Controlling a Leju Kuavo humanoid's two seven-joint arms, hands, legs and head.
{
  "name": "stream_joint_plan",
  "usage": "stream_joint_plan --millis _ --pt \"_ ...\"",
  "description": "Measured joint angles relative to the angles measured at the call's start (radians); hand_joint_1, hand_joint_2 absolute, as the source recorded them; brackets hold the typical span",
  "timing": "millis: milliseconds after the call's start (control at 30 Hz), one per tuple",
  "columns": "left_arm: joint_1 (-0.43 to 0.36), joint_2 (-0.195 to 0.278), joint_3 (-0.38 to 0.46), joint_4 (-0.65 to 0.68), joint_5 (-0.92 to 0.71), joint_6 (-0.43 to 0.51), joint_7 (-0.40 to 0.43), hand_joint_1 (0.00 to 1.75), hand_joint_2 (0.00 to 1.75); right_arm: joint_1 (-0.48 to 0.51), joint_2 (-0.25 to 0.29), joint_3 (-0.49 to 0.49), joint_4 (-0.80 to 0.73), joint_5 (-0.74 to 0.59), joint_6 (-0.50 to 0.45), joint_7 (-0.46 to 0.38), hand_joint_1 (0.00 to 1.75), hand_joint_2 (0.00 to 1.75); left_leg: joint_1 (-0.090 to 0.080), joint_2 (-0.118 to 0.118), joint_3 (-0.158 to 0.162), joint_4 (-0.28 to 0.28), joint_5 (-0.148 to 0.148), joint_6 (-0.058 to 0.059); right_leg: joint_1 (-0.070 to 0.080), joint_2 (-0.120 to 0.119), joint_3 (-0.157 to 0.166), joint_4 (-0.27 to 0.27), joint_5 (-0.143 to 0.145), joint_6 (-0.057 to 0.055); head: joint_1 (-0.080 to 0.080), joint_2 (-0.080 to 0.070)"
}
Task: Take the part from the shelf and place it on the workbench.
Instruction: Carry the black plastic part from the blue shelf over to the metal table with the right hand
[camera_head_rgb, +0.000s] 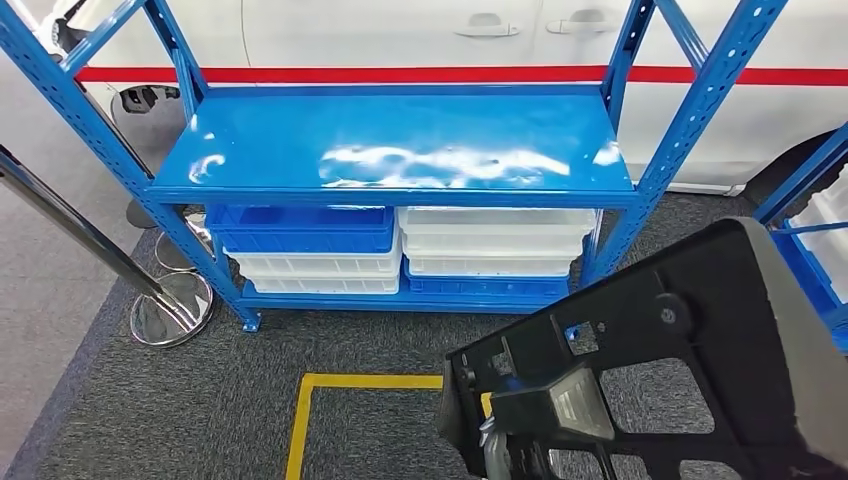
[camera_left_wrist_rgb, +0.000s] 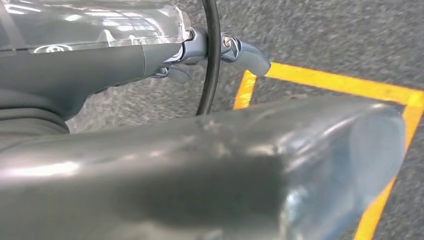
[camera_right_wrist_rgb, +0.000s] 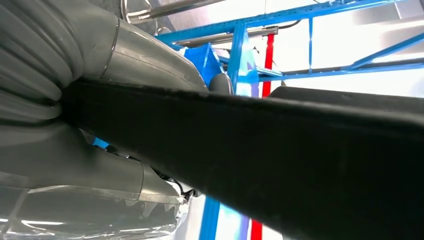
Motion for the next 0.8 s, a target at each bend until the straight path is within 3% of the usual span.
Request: stream_joint_plan --millis 33,67,100,167,233,300,367,400,467,500,533,567,600,633,700,767,800 --pt "0.000 0.000 0.002 0.000 0.001 0.000 0.000 0.00 0.00 0.003 0.000 0.000 0.000 0.000 0.000 0.000 1.75 1.75 0.000 0.000 -0.005 0.057 -0.027 -0.002 0.002 0.000 -0.017 0.002 0.012 0.000 0.000 0.000" --pt "0.000 0.000 0.004 0.000 0.001 0.001 0.002 0.00 0.00 0.007 -0.001 -0.001 0.000 -0.001 0.001 0.000 1.75 1.75 0.000 0.000 0.001 0.093 -0.026 -0.002 0.004 -0.001 -0.035 0.005 0.024 0.000 0.000 0.000" --pt "0.000 0.001 0.006 0.000 0.002 0.003 0.003 0.00 0.00 0.011 -0.001 -0.003 -0.001 -0.002 0.002 0.000 1.75 1.75 0.000 0.000 0.022 0.098 -0.005 0.000 0.006 -0.001 -0.053 0.010 0.034 0.001 0.000 0.000" --pt "-0.002 0.002 0.007 0.000 0.002 0.004 0.007 0.00 0.00 0.022 -0.001 -0.008 -0.004 -0.006 0.008 0.000 1.75 1.75 -0.002 -0.006 0.112 0.010 0.041 0.012 0.008 0.001 -0.087 0.022 0.053 0.004 0.000 0.000" --pt "-0.005 0.002 0.008 0.000 0.000 0.004 0.007 0.00 0.00 0.035 -0.001 -0.016 -0.008 -0.015 0.022 0.000 1.75 1.75 -0.007 -0.025 0.223 -0.137 0.027 0.027 0.009 0.006 -0.108 0.029 0.070 0.013 0.000 0.000" --pt "-0.003 0.002 0.008 0.000 -0.003 0.004 -0.001 0.00 0.00 0.044 0.000 -0.024 -0.012 -0.024 0.041 0.000 1.75 1.75 -0.014 -0.034 0.264 -0.212 0.003 0.036 0.007 0.012 -0.112 0.027 0.085 0.026 0.000 0.000" --pt "0.000 0.001 0.009 0.000 -0.003 0.002 -0.007 0.00 0.00 0.055 0.002 -0.035 -0.017 -0.029 0.063 0.000 1.75 1.75 -0.012 -0.019 0.253 -0.225 0.019 0.047 0.005 0.020 -0.116 0.026 0.093 0.038 0.000 0.000" --pt "-0.001 0.001 0.009 0.000 -0.003 0.002 -0.008 0.00 0.00 0.063 0.003 -0.043 -0.021 -0.030 0.077 0.000 1.75 1.75 -0.010 -0.010 0.248 -0.231 0.031 0.055 0.005 0.022 -0.124 0.037 0.078 0.044 0.000 0.000" --pt "-0.001 0.000 0.010 0.000 -0.005 0.002 -0.012 0.00 0.00 0.079 0.009 -0.061 -0.028 -0.027 0.106 0.000 1.75 1.75 -0.007 0.008 0.232 -0.237 0.052 0.066 0.002 0.022 -0.150 0.108 -0.003 0.054 0.000 0.000" --pt "-0.001 0.000 0.011 0.000 -0.007 0.002 -0.014 0.00 0.00 0.085 0.014 -0.069 -0.030 -0.023 0.117 0.000 1.75 1.75 -0.008 0.016 0.222 -0.237 0.060 0.069 0.000 0.021 -0.167 0.166 -0.049 0.060 0.000 0.000" --pt "-0.001 0.001 0.012 0.000 -0.007 0.002 -0.014 0.00 0.00 0.090 0.019 -0.078 -0.031 -0.019 0.126 0.000 1.75 1.75 -0.008 0.026 0.212 -0.236 0.066 0.068 -0.003 0.020 -0.181 0.225 -0.077 0.066 0.000 0.000" --pt "-0.001 0.001 0.013 0.000 -0.008 0.003 -0.012 0.00 0.00 0.095 0.024 -0.087 -0.031 -0.015 0.134 0.000 1.75 1.75 -0.008 0.036 0.202 -0.234 0.072 0.067 -0.006 0.018 -0.185 0.266 -0.083 0.071 0.000 0.000" --pt "-0.001 0.001 0.014 0.000 -0.008 0.003 -0.009 0.00 0.00 0.101 0.030 -0.095 -0.031 -0.011 0.139 0.000 1.75 1.75 -0.008 0.046 0.193 -0.231 0.077 0.064 -0.008 0.015 -0.174 0.275 -0.069 0.076 0.000 0.000" --pt "-0.001 0.001 0.015 0.000 -0.009 0.004 -0.006 0.00 0.00 0.106 0.035 -0.102 -0.031 -0.007 0.142 0.000 1.75 1.75 -0.007 0.055 0.185 -0.227 0.079 0.062 -0.011 0.009 -0.144 0.246 -0.043 0.079 0.000 0.000" --pt "-0.002 0.001 0.015 0.000 -0.012 0.005 0.002 0.00 0.00 0.112 0.048 -0.116 -0.034 -0.002 0.148 0.000 1.75 1.75 -0.007 0.072 0.174 -0.212 0.079 0.054 -0.012 -0.030 -0.048 0.114 -0.011 0.077 0.000 0.000" --pt "-0.003 0.003 0.018 0.000 -0.016 0.007 0.010 0.00 0.00 0.117 0.062 -0.129 -0.042 0.002 0.156 0.000 1.75 1.75 -0.010 0.087 0.172 -0.197 0.076 0.041 -0.005 -0.065 0.005 0.028 -0.012 0.059 0.000 0.000" --pt "-0.004 0.003 0.020 0.000 -0.017 0.009 0.015 0.00 0.00 0.119 0.068 -0.135 -0.047 0.005 0.161 0.000 1.75 1.75 -0.012 0.096 0.171 -0.194 0.076 0.035 -0.001 -0.067 0.005 0.021 -0.017 0.047 0.000 0.000"
